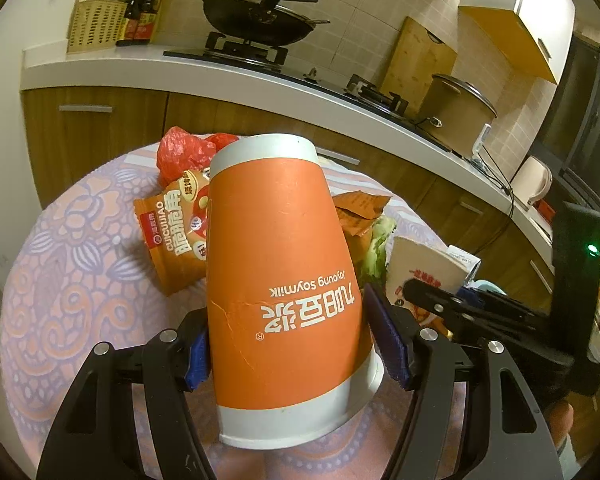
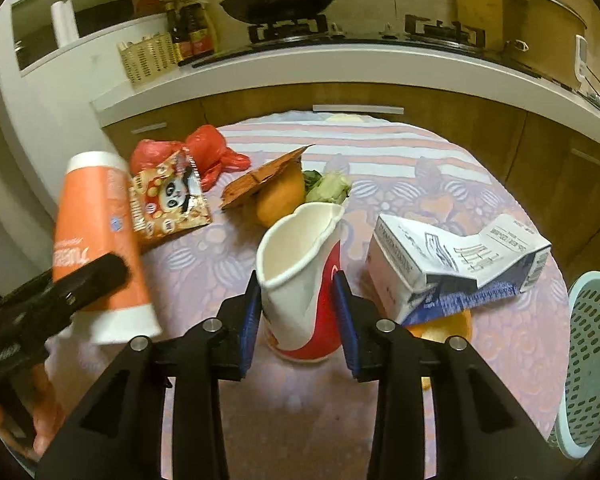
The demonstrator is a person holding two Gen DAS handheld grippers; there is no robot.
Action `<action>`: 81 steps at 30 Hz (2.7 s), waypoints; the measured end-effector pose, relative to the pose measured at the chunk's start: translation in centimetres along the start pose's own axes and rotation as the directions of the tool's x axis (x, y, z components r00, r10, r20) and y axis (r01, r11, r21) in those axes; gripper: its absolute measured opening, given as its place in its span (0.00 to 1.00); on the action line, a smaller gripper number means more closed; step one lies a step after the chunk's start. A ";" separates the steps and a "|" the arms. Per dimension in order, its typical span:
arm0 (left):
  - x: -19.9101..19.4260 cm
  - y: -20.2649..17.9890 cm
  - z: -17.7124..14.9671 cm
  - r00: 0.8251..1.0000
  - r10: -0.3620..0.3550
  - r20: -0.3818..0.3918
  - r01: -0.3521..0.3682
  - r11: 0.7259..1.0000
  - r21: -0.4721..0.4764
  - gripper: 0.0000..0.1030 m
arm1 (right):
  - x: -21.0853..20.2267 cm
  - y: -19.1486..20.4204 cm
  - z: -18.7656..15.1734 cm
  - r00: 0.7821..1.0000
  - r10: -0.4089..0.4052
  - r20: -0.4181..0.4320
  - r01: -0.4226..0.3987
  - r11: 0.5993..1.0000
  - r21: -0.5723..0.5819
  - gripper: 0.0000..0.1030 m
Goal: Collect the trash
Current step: 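Carry both cups over the blue wastebasket with both grippers, then open both grippers to drop the cups into the wastebasket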
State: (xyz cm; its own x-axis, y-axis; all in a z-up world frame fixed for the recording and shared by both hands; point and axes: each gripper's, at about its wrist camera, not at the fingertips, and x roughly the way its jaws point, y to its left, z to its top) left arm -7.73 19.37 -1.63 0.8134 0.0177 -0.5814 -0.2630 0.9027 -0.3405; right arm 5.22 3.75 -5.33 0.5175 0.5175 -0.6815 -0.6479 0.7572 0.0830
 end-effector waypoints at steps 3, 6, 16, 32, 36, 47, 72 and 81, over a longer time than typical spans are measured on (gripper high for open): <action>0.0 -0.2 -0.1 1.000 -0.004 -0.002 0.004 1.000 0.002 0.63 | 1.0 -0.3 0.3 1.000 -0.015 -0.017 0.015 1.000 0.016 0.35; 0.1 -0.4 -0.2 1.000 -0.007 -0.005 0.008 1.000 0.006 0.63 | 1.3 -0.8 0.4 1.000 -0.002 -0.020 0.003 0.999 0.034 0.35; -1.5 -3.0 0.4 0.999 -0.049 0.022 0.048 0.998 0.050 0.63 | -4.7 -1.1 -0.4 0.996 0.013 0.090 -0.015 1.000 0.023 0.34; 2.3 -17.3 0.5 0.972 -0.226 -0.071 0.236 0.942 0.237 0.63 | -14.7 -13.2 -2.6 0.965 -0.151 0.213 0.109 0.975 0.195 0.34; 4.1 -21.3 0.0 0.956 -0.267 -0.118 0.290 0.915 0.281 0.63 | -16.1 -16.3 -3.9 0.954 -0.210 0.213 0.158 0.959 0.236 0.34; 10.7 -30.3 -2.3 0.897 -0.342 -0.281 0.421 0.855 0.303 0.63 | -17.6 -25.9 -7.8 0.942 -0.302 0.148 0.225 0.893 0.389 0.34; 18.3 -36.3 -7.6 0.850 -0.269 -0.453 0.439 0.836 0.328 0.75 | -12.4 -35.8 -15.0 0.944 -0.288 -0.159 0.327 0.760 0.562 0.52; 15.9 -34.4 -6.7 0.859 -0.301 -0.415 0.443 0.843 0.305 0.75 | -13.0 -33.7 -13.1 0.943 -0.304 -0.131 0.327 0.790 0.519 0.52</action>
State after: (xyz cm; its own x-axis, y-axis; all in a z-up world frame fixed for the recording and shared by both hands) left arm 10.80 -14.27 -4.07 0.5625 -0.4353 -0.7029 0.2971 0.8998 -0.3194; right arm 13.00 -33.72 -8.78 0.6121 0.2054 -0.7636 -0.0527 0.9741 0.2198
